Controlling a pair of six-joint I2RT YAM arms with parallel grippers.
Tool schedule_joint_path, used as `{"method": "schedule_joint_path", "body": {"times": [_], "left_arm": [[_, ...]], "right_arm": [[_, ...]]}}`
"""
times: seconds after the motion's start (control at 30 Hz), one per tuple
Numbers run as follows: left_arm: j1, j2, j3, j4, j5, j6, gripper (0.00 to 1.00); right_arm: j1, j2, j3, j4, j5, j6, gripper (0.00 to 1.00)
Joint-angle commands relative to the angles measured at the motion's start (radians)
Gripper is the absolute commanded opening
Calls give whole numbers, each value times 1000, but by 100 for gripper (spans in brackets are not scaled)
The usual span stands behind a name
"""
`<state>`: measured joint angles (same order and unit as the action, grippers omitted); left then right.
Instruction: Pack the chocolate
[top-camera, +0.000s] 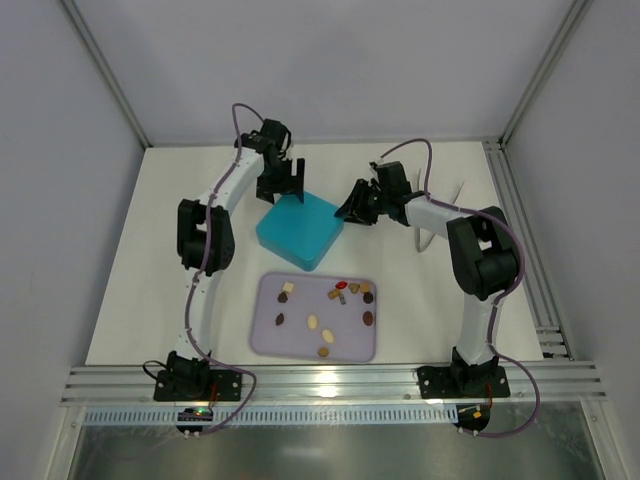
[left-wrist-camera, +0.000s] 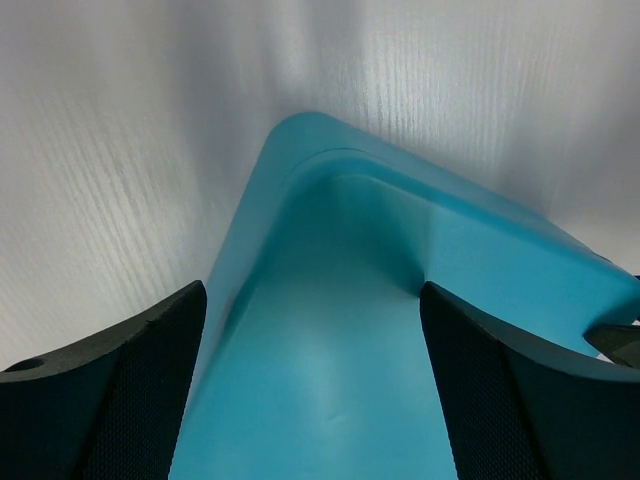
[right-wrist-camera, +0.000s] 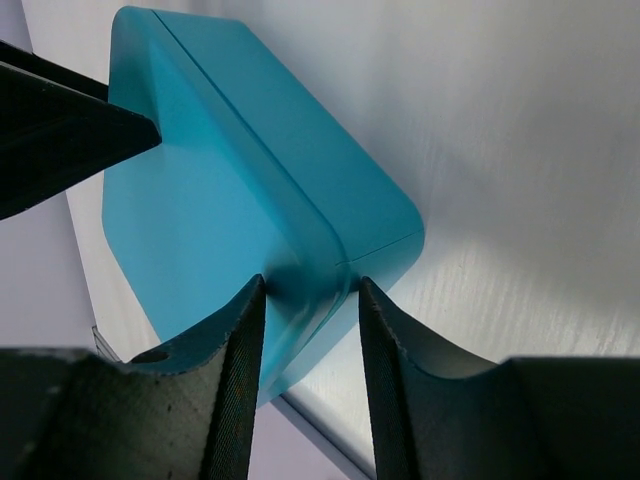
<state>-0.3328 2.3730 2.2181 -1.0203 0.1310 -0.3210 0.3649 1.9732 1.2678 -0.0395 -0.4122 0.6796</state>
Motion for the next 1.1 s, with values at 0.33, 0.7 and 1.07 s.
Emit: {"method": "schedule_joint_path", "body": {"times": [0.33, 0.7, 1.07], "left_arm": [[-32, 131, -12, -127, -68, 60, 83], [-11, 69, -245, 54, 103, -119, 76], [-67, -12, -368, 321, 186, -439, 59]], "right_arm": [[29, 104, -15, -174, 96, -52, 6], [23, 148, 182, -287, 26, -98, 45], [45, 295, 530, -436, 18, -155, 59]]}}
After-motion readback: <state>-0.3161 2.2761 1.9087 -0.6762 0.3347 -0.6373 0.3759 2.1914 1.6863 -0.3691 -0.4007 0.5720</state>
